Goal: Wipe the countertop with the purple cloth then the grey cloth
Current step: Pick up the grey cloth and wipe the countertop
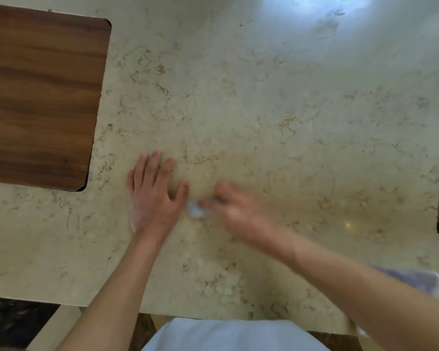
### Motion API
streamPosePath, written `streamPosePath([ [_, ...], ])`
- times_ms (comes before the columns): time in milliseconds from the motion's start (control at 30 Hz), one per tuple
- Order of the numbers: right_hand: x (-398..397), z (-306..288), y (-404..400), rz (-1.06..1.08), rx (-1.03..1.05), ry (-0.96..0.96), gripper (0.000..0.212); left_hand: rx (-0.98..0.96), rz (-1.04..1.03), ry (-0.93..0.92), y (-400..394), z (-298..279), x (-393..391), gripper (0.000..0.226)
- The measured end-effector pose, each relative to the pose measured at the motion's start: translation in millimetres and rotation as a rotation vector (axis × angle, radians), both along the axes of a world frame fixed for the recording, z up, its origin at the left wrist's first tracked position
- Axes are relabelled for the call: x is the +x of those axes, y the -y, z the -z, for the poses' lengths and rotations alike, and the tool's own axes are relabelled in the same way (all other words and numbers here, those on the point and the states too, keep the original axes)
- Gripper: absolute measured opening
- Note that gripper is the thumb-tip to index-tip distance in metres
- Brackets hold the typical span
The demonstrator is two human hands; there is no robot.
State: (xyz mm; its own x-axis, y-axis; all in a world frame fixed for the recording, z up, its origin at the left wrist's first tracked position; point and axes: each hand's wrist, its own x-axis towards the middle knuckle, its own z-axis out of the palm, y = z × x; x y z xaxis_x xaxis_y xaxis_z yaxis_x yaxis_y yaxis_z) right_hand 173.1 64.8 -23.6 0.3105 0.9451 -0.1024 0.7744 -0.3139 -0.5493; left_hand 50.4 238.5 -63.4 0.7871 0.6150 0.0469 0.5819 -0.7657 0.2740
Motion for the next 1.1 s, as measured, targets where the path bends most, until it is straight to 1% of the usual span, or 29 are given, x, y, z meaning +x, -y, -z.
streamPosePath([
  [33, -17, -5, 16, -0.159, -0.012, -0.081, 0.032, 0.018, 0.004, 0.004, 0, 1, 0, 0.058],
  [67, -22, -10, 27, -0.265, -0.035, -0.142, 0.018, 0.026, 0.007, 0.008, 0, 2, -1, 0.057],
  [100, -11, -17, 30, -0.31, -0.066, -0.214, 0.005, 0.027, 0.007, 0.011, 1, 2, -1, 0.058],
  [133, 11, -18, 26, -0.338, -0.021, -0.165, 0.014, 0.02, 0.004, 0.008, 2, 1, -1, 0.059],
  [167, 40, -16, 20, -0.289, 0.036, -0.042, 0.026, 0.006, -0.002, -0.003, 2, 0, -1, 0.06],
  [200, 76, -16, 12, -0.129, 0.059, 0.059, 0.033, -0.012, -0.009, -0.017, 3, -2, 0, 0.061],
  [233, 118, -20, 2, 0.055, 0.04, 0.149, 0.036, -0.029, -0.019, -0.031, 4, -3, 0, 0.062],
  [300, 187, -19, -10, 0.464, -0.005, 0.22, 0.035, -0.044, -0.027, -0.045, 4, -5, 0, 0.062],
  [333, 204, -18, -15, 0.594, -0.039, 0.283, 0.028, -0.042, -0.027, -0.044, 5, -5, 1, 0.062],
  [367, 207, -11, -21, 0.687, -0.06, 0.27, 0.02, -0.037, -0.026, -0.037, 4, -4, 1, 0.062],
  [400, 193, -6, -26, 0.691, -0.059, 0.219, 0.019, -0.031, -0.027, -0.029, 3, -4, 2, 0.061],
  [467, 134, -1, -24, 0.527, -0.031, 0.165, 0.023, -0.015, -0.03, -0.018, 4, -3, 1, 0.06],
  [500, 97, -2, -13, 0.437, -0.031, 0.094, 0.026, -0.006, -0.029, -0.012, 4, -2, 1, 0.06],
  [567, 25, -9, 19, 0.091, -0.013, -0.04, 0.037, 0.013, -0.021, 0.001, 3, 0, 2, 0.059],
  [600, -2, -13, 35, -0.087, -0.002, -0.119, 0.034, 0.027, -0.017, 0.006, 3, 0, 1, 0.059],
  [633, -15, -18, 47, -0.229, 0.001, -0.179, 0.031, 0.036, -0.017, 0.009, 2, 0, 1, 0.058],
  [667, -16, -20, 53, -0.327, -0.024, -0.22, 0.028, 0.035, -0.018, 0.007, 3, 0, 0, 0.057],
  [700, -4, -15, 55, -0.385, -0.003, -0.193, 0.022, 0.028, -0.021, 0.005, 4, -1, 0, 0.058],
  [733, 19, -11, 53, -0.373, 0.058, -0.116, 0.024, 0.02, -0.026, 0.0, 4, -2, 1, 0.058],
  [800, 84, -10, 44, -0.176, 0.033, 0.114, 0.038, 0.0, -0.034, -0.013, 5, -2, 1, 0.059],
  [833, 122, -8, 41, -0.01, 0.029, 0.205, 0.038, 0.0, -0.041, -0.017, 5, -2, 1, 0.06],
  [900, 191, -14, 39, 0.324, -0.085, 0.413, 0.028, 0.003, -0.04, -0.017, 5, -2, 1, 0.06],
  [933, 213, -16, 41, 0.456, -0.145, 0.474, 0.023, 0.001, -0.036, -0.02, 5, -2, 1, 0.059],
  [967, 224, -15, 41, 0.562, -0.143, 0.491, 0.022, -0.001, -0.032, -0.022, 5, -2, 1, 0.059],
  [1000, 219, -13, 38, 0.63, -0.127, 0.501, 0.024, 0.0, -0.031, -0.022, 6, -2, 2, 0.059],
  [1033, 203, -10, 35, 0.653, -0.071, 0.47, 0.024, 0.001, -0.03, -0.021, 6, -2, 2, 0.059],
  [1067, 175, -8, 33, 0.613, -0.024, 0.391, 0.022, 0.002, -0.031, -0.02, 7, -2, 1, 0.059],
  [1100, 138, -8, 33, 0.52, 0.0, 0.284, 0.022, 0.004, -0.033, -0.017, 7, -2, 2, 0.059],
])
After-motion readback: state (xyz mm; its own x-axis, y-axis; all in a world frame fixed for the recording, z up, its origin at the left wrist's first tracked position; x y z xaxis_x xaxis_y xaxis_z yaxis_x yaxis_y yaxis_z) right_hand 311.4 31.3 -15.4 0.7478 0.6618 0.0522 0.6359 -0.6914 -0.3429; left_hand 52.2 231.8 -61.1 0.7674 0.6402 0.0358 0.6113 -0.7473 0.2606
